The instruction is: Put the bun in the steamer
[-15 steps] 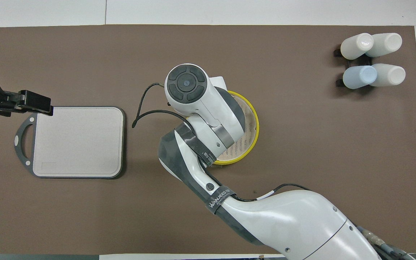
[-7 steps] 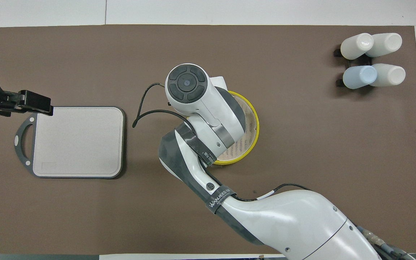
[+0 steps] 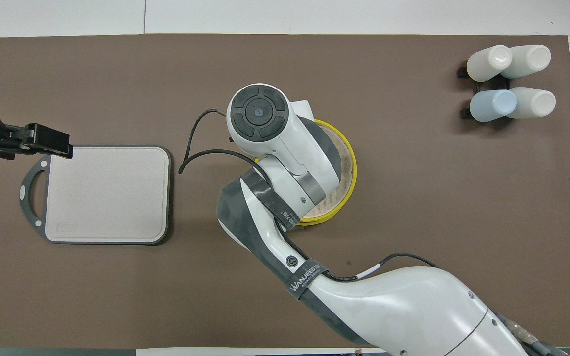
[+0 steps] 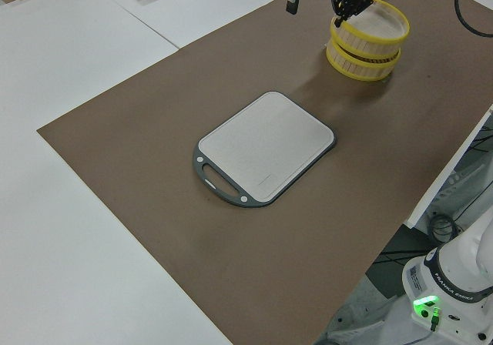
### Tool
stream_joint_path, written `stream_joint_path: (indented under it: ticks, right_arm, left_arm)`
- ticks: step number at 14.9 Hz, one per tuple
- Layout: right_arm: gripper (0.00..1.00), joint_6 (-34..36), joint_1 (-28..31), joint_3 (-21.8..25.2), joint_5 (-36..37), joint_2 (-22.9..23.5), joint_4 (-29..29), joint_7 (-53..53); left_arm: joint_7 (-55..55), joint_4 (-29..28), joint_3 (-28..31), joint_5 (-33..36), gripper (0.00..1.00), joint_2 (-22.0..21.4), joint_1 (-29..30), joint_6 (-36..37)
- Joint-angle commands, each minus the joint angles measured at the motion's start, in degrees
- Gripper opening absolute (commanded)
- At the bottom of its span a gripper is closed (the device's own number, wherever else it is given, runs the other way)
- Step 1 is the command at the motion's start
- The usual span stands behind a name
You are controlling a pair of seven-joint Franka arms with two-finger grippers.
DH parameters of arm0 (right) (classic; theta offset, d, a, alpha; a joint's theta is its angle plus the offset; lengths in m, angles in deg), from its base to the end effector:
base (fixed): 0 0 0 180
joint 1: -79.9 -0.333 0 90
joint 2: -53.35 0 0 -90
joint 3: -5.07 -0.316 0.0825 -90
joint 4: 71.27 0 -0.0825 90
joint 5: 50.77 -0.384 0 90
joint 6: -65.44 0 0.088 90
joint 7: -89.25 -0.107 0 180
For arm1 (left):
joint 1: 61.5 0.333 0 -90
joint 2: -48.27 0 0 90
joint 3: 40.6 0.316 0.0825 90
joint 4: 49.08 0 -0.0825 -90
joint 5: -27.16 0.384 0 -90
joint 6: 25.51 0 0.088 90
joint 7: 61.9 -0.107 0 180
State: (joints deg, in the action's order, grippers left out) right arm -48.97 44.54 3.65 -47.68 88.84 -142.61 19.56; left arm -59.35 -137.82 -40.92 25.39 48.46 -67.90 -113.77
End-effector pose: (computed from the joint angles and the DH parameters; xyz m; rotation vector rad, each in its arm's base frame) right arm 0.6002 0.4388 0.4159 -2.9336 0.8450 -0.1658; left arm 0.5485 -0.0680 0.6304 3.1096 -0.1144 -0.0220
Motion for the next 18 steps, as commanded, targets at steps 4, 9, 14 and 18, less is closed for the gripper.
stream_joint_path:
  ticks: [4, 9, 14, 18]
  right_arm:
    - [0.00, -1.2, 0.9, -0.3, 0.4, -2.4, -3.9, 1.7]
    - [0.00, -2.0, 0.5, -0.3, -0.2, -2.4, -4.1, 1.5]
    - [0.00, -2.2, 0.4, -0.3, -0.4, -2.4, -4.2, 1.6]
    - [0.00, -2.2, 0.4, -0.3, -0.4, -2.8, -5.3, 1.7]
  left_arm:
    - [-0.8, -0.3, -0.6, 1.2, 1.00, -0.5, 0.6, -0.5]
    - [-0.8, -0.4, -0.5, 1.2, 1.00, -0.6, 0.6, -0.7]
    - [-0.8, -0.4, -0.5, 1.2, 1.00, -0.8, 0.6, -0.6]
    - [-0.5, -0.5, -0.3, 1.2, 1.00, -0.9, 0.7, -0.5]
